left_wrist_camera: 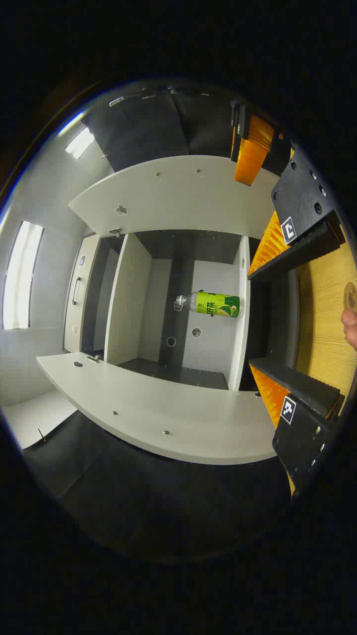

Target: Grasp the bottle in the cabinet with the left hand and place it on the coaster, then close the right door with the right hand and the left door with the left hand.

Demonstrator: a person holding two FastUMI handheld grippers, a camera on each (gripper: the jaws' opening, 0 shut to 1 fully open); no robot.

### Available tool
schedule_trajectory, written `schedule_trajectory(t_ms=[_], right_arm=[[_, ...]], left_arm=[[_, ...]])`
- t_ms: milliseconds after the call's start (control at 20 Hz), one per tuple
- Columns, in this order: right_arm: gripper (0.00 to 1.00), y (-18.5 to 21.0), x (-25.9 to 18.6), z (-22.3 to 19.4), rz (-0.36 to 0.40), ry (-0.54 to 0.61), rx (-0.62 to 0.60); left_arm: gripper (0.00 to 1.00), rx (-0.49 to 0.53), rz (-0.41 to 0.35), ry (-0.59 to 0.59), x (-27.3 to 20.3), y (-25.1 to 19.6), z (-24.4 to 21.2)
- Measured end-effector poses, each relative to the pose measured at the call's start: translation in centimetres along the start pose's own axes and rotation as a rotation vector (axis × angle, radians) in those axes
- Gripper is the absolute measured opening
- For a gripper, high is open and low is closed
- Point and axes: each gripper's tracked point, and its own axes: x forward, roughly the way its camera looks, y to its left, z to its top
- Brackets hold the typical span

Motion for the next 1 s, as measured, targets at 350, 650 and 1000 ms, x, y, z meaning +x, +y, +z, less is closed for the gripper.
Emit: schedule_trajectory(t_ms=[350,650,1000], right_arm=[[0.84,0.00,0.06,-0.01,0.000,0.002,-0.020],[0.84,0.13,0.20,-0.07,0.006,0.003,-0.022],[0.84,-0.07,0.07,0.15,-0.007,-0.003,-0.029]], left_arm=[[0.95,-0.001,0.008,0.009,-0.15,0.00,0.01],[0.95,0.003,0.013,0.021,-0.16,-0.13,-0.21],[0.95,-0.005,0.015,0.027,0.46,0.00,-0.01]])
